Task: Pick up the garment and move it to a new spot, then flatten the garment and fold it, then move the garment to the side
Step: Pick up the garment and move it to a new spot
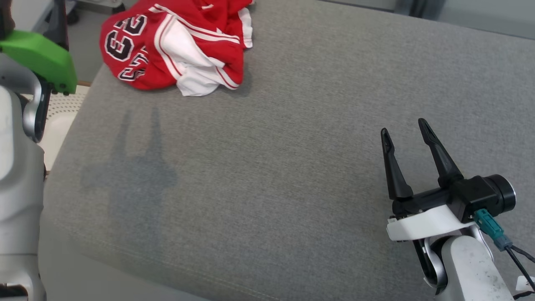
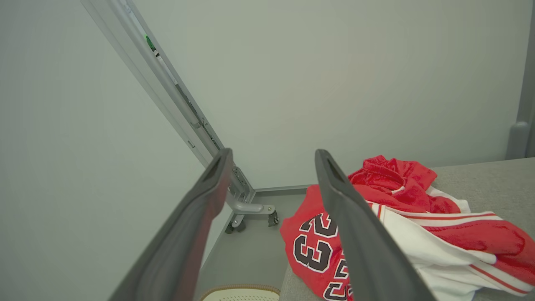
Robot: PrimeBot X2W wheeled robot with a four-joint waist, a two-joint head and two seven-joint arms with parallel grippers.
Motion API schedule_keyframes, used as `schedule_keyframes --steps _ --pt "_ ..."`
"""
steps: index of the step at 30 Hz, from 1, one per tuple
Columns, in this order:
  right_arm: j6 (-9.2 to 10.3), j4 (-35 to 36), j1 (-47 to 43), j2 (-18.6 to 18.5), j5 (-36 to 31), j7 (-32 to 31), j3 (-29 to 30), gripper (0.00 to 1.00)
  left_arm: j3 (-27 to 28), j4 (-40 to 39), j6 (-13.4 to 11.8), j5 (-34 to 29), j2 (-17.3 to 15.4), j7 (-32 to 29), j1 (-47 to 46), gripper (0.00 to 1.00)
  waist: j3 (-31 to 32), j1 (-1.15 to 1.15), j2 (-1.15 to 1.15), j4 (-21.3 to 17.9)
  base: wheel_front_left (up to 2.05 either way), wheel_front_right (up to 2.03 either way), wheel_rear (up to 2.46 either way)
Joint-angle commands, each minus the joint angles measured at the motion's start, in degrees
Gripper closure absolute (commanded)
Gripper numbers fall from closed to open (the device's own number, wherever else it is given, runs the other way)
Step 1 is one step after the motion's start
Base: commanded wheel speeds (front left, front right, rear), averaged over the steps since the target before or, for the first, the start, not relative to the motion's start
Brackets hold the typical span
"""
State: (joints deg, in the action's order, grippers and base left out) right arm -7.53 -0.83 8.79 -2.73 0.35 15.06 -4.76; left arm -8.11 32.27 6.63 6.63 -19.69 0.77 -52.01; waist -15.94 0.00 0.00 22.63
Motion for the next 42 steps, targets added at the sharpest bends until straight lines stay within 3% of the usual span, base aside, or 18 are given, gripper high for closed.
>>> schedule_keyframes --steps 1,9,15,26,27,29,42 --pt "0.07 0.5 1.2 -0.3 -0.2 0.2 0.1 0.00 0.0 2.6 0.3 1.4 0.7 -0.8 -2.1 0.00 -8.6 0.00 0.00 -8.9 0.00 0.00 0.00" --pt "0.08 2.0 2.6 -0.2 0.3 0.2 1.1 0.00 -0.4 17.2 0.4 3.9 2.5 -3.3 -8.8 0.00 -12.6 0.00 0.00 -13.4 0.00 0.00 0.00" --pt "0.07 2.9 3.5 -0.2 1.2 0.2 1.0 0.00 0.8 25.3 -0.4 5.9 1.8 -5.5 -10.6 0.00 -14.8 0.00 0.00 -15.4 0.00 0.00 0.00" --pt "0.07 2.7 3.7 -0.2 2.5 0.2 0.9 0.00 2.8 33.5 -0.7 9.2 1.3 -7.5 -10.1 0.00 -14.7 0.00 0.00 -16.7 0.00 0.00 0.00" --pt "0.07 2.6 3.7 -0.2 2.5 0.2 0.8 0.00 2.7 34.0 -0.8 9.2 1.2 -7.2 -10.0 0.54 -14.6 0.00 0.00 -16.8 0.00 0.00 0.00" --pt "0.07 2.4 3.6 -0.2 2.7 0.2 0.8 0.00 2.5 34.5 -1.2 9.1 0.8 -6.4 -9.9 1.00 -14.3 0.00 0.00 -16.9 0.00 0.00 0.00" --pt "0.07 1.0 2.2 -0.2 4.5 0.2 1.4 0.00 -0.4 34.9 -1.2 6.9 -2.5 -1.2 -10.8 1.00 -7.0 0.00 0.00 -16.9 0.00 0.00 0.00"
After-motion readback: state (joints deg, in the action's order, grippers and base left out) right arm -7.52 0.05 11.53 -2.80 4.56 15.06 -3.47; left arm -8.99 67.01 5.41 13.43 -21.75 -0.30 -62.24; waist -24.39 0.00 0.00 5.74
